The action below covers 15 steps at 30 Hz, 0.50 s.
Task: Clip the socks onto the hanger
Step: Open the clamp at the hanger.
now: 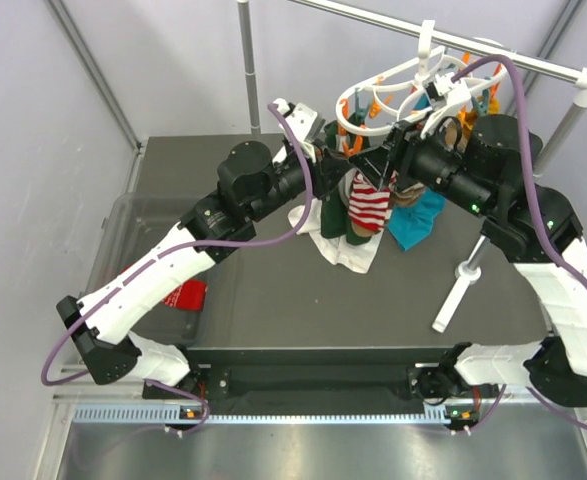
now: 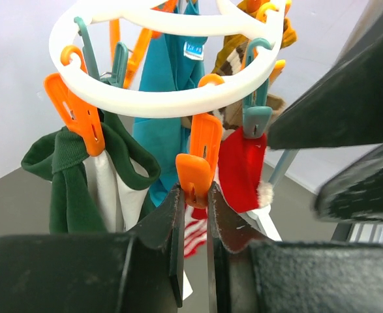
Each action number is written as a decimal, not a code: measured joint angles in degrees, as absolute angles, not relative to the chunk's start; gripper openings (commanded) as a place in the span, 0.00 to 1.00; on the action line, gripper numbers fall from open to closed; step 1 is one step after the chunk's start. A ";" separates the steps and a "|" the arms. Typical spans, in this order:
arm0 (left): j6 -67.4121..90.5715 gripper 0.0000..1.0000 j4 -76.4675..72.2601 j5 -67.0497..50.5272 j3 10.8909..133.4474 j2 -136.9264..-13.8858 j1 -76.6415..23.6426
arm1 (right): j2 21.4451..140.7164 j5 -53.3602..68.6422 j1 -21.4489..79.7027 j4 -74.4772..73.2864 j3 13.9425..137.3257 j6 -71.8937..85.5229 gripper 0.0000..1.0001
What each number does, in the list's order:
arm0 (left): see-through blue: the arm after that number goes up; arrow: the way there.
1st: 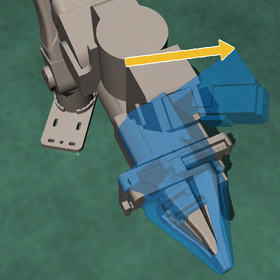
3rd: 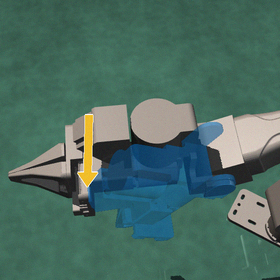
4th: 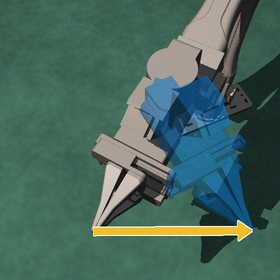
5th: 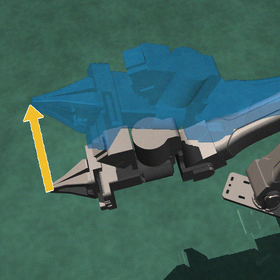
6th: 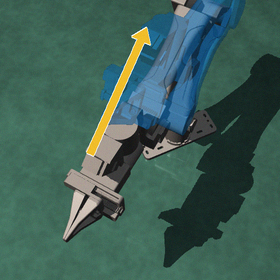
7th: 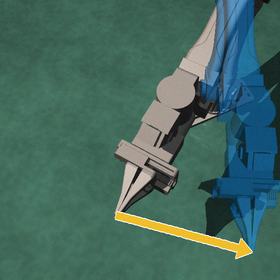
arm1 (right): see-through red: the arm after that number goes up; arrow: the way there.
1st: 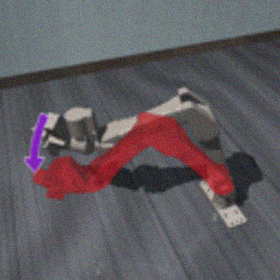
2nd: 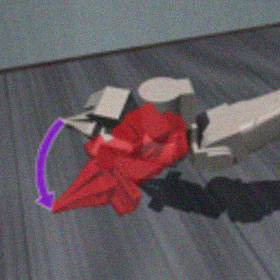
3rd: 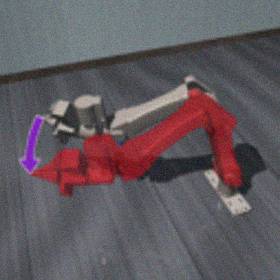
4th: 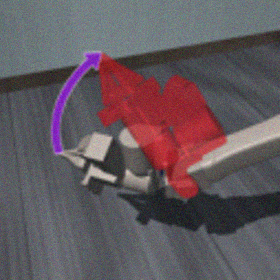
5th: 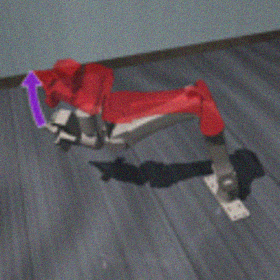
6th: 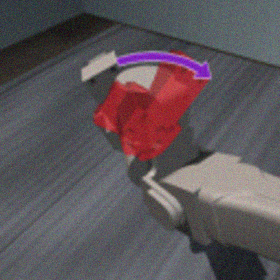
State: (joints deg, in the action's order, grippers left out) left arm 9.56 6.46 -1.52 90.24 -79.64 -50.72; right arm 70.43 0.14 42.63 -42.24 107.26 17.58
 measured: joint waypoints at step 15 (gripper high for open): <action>9.56 0.00 9.76 0.84 93.34 -80.49 -51.51 | 70.32 -4.49 42.63 -37.87 104.79 17.23 0.49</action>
